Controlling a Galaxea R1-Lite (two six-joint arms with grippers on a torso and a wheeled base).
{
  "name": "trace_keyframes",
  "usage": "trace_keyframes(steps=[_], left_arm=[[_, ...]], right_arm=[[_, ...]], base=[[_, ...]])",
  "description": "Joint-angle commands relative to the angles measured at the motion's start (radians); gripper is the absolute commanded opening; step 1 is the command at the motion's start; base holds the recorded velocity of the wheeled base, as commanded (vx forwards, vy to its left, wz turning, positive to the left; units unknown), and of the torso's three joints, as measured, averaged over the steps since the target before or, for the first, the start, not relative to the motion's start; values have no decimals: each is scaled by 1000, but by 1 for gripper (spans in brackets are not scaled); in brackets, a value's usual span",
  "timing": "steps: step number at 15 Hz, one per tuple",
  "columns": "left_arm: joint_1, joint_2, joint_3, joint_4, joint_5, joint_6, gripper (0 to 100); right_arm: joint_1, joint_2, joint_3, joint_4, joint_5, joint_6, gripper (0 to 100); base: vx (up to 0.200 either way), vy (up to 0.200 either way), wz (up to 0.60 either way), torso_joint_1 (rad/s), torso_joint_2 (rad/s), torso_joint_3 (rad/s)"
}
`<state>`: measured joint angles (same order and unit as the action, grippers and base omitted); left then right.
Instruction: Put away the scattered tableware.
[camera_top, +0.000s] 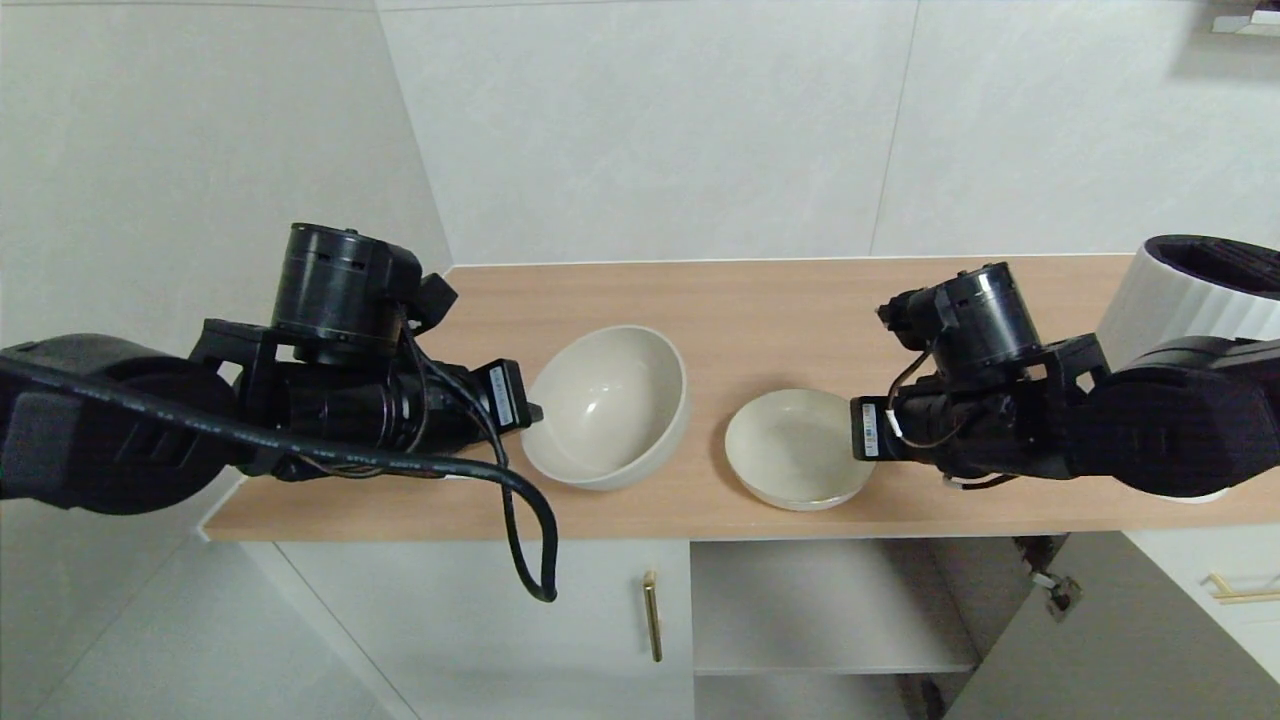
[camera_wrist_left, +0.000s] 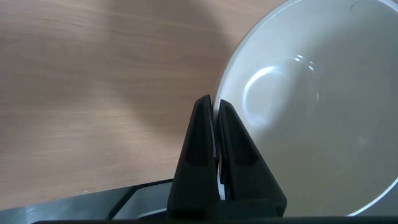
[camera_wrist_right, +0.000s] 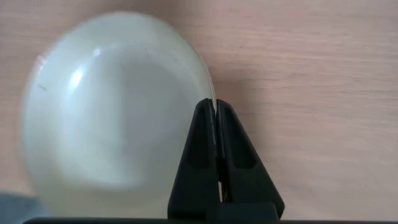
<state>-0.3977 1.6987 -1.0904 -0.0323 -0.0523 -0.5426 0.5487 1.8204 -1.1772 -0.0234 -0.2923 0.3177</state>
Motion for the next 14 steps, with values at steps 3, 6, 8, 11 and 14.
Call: trace_keyframes(steps=[3, 6, 8, 11, 14], left_arm=[[0, -111, 60, 0, -1, 12, 0], [2, -215, 116, 12, -7, 36, 0], [2, -248, 127, 51, -7, 72, 0], [0, -300, 136, 112, -7, 142, 0], [0, -295, 136, 112, -7, 142, 0]], right_arm=[[0, -197, 5, 131, 79, 14, 0], [-7, -290, 8, 232, 153, 31, 0], [-7, -322, 14, 270, 159, 43, 0], [-6, -397, 36, 310, 236, 43, 0], [-6, -405, 68, 301, 240, 37, 0]], base=[[0, 0, 0, 0, 0, 0], [0, 0, 0, 0, 0, 0], [0, 0, 0, 0, 0, 0], [0, 0, 0, 0, 0, 0], [0, 0, 0, 0, 0, 0]])
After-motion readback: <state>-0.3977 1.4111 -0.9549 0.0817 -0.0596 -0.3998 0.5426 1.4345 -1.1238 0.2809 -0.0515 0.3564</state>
